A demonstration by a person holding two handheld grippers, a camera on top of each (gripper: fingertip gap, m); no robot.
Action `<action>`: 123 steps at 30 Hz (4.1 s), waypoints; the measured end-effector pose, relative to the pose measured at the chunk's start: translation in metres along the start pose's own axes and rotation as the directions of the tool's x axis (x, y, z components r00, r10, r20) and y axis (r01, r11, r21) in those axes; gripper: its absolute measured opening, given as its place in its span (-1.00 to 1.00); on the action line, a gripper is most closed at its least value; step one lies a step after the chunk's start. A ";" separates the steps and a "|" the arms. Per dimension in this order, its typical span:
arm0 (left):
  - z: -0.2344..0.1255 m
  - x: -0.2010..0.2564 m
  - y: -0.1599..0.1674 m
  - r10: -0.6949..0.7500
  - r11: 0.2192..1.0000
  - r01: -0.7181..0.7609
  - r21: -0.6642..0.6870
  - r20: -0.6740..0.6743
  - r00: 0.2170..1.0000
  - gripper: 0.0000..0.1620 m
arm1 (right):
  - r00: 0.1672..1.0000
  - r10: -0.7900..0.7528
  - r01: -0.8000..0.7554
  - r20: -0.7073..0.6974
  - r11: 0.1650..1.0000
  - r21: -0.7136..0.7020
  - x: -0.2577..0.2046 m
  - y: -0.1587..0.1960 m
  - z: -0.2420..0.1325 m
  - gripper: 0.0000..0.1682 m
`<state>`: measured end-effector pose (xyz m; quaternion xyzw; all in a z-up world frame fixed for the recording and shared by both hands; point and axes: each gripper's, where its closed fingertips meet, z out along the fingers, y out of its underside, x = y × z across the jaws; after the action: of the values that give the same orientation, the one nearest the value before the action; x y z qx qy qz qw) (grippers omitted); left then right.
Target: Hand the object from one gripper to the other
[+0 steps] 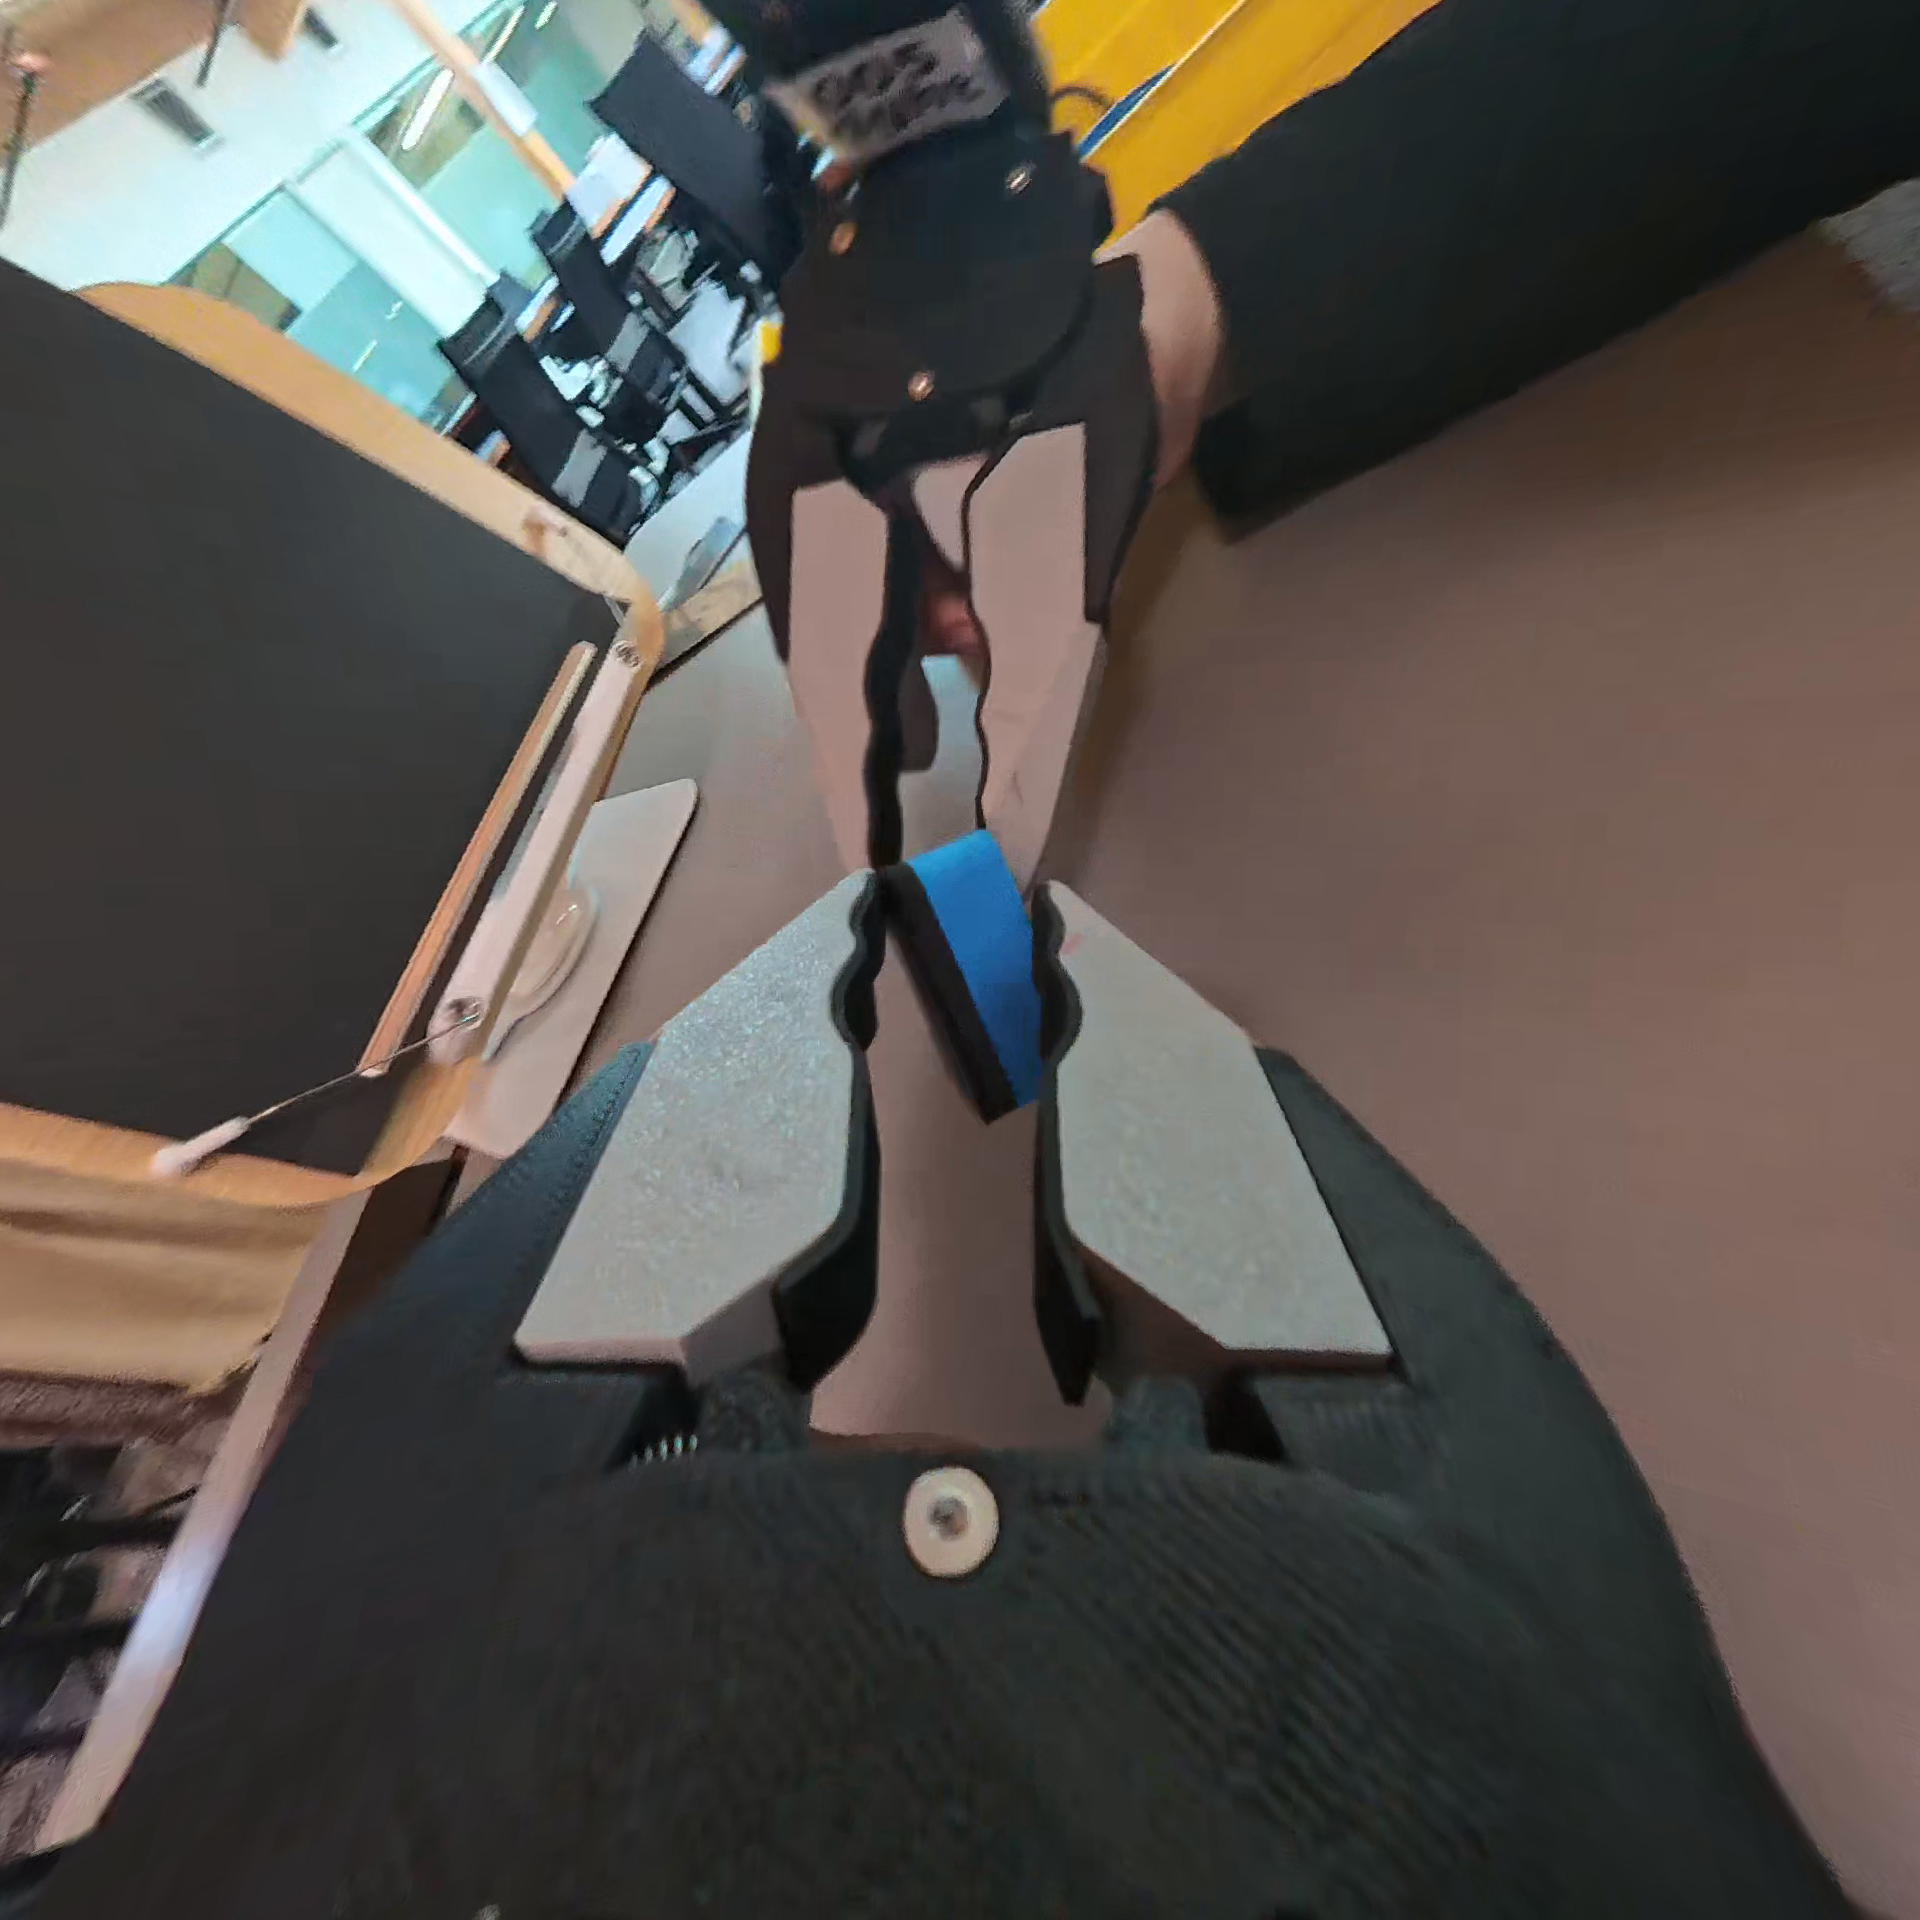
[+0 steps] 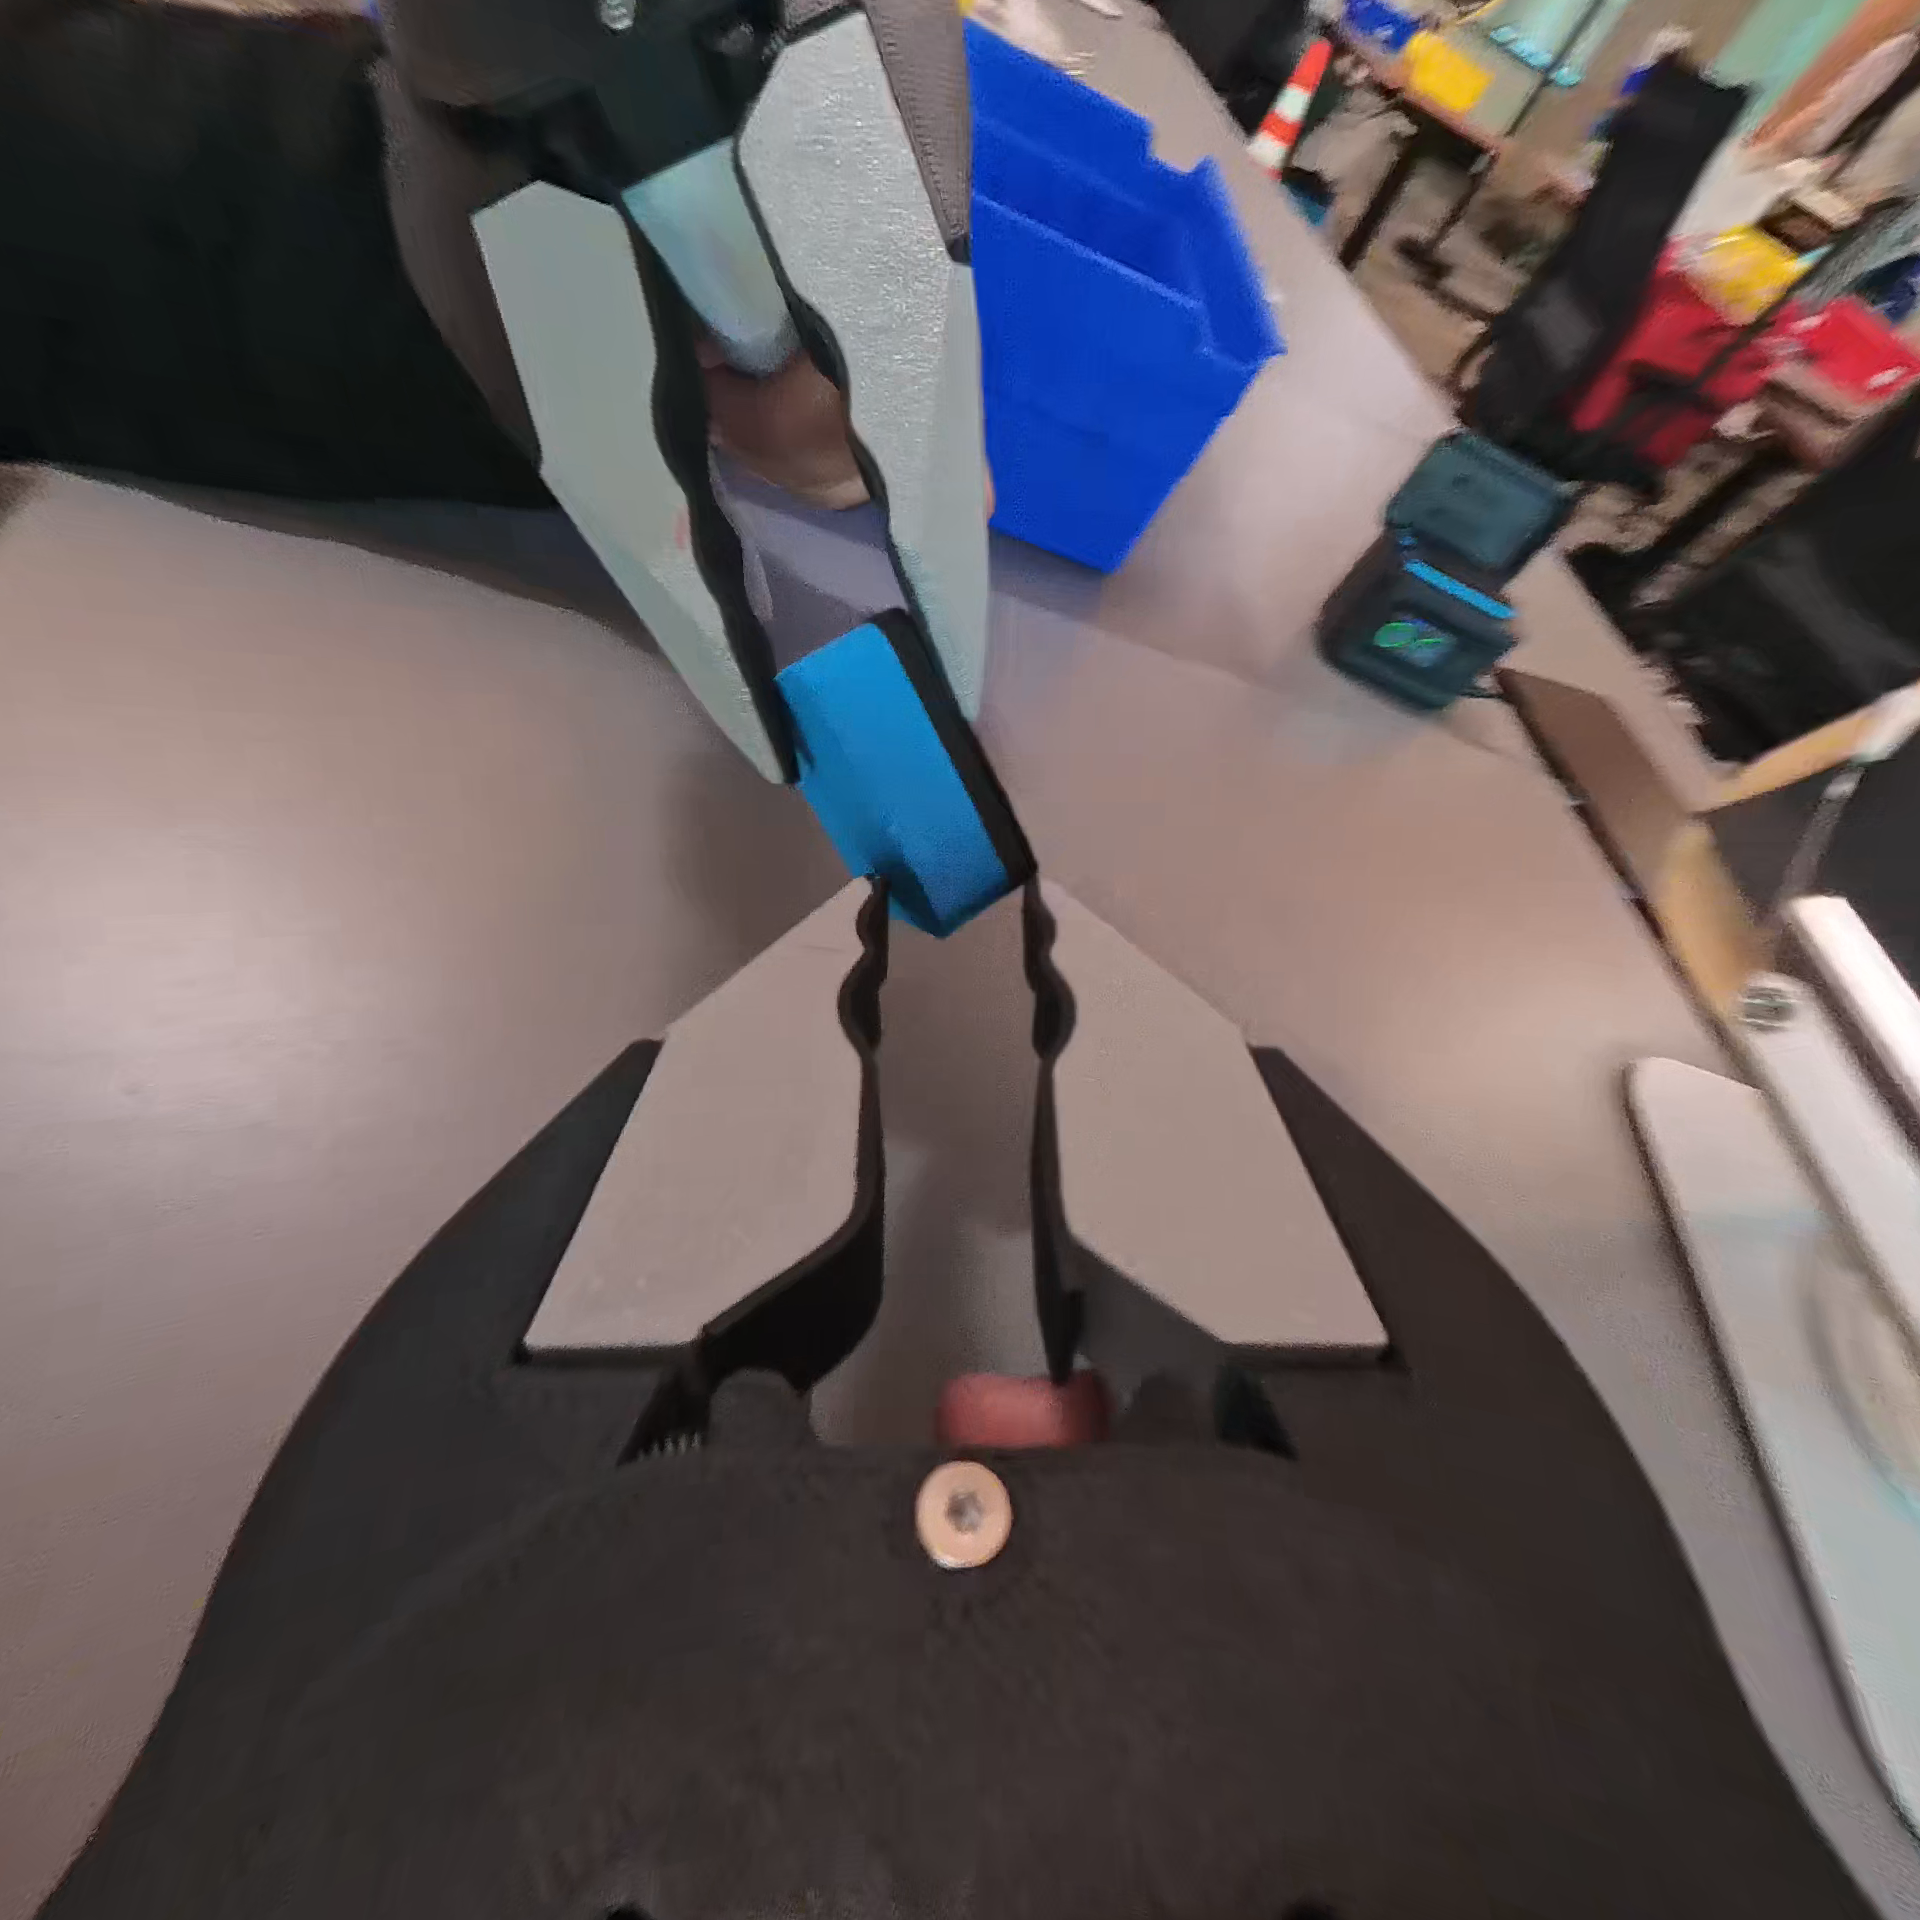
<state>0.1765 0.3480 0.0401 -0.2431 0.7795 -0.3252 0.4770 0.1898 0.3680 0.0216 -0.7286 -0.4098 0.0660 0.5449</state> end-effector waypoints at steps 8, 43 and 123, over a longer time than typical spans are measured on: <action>-0.004 0.023 -0.014 -0.088 0.991 0.105 0.083 -0.181 0.979 -0.72 | 0.974 0.095 -0.105 0.205 0.994 0.039 -0.028 -0.003 0.006 -0.60; 0.002 -0.050 0.004 0.692 0.721 -0.539 -0.436 0.495 0.525 -0.42 | 0.011 0.842 -0.952 0.540 0.173 -0.251 0.004 -0.034 -0.023 -0.72; -0.011 -0.032 -0.041 -0.683 0.486 0.770 0.414 -0.369 0.630 -0.69 | 0.817 0.487 -0.566 0.309 0.781 0.265 0.014 -0.068 -0.022 -0.40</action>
<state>0.1826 0.3457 0.0925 -0.3801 0.5124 -0.7176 0.2794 0.1754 0.3661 0.0931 -0.6948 -0.2288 0.3684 0.5737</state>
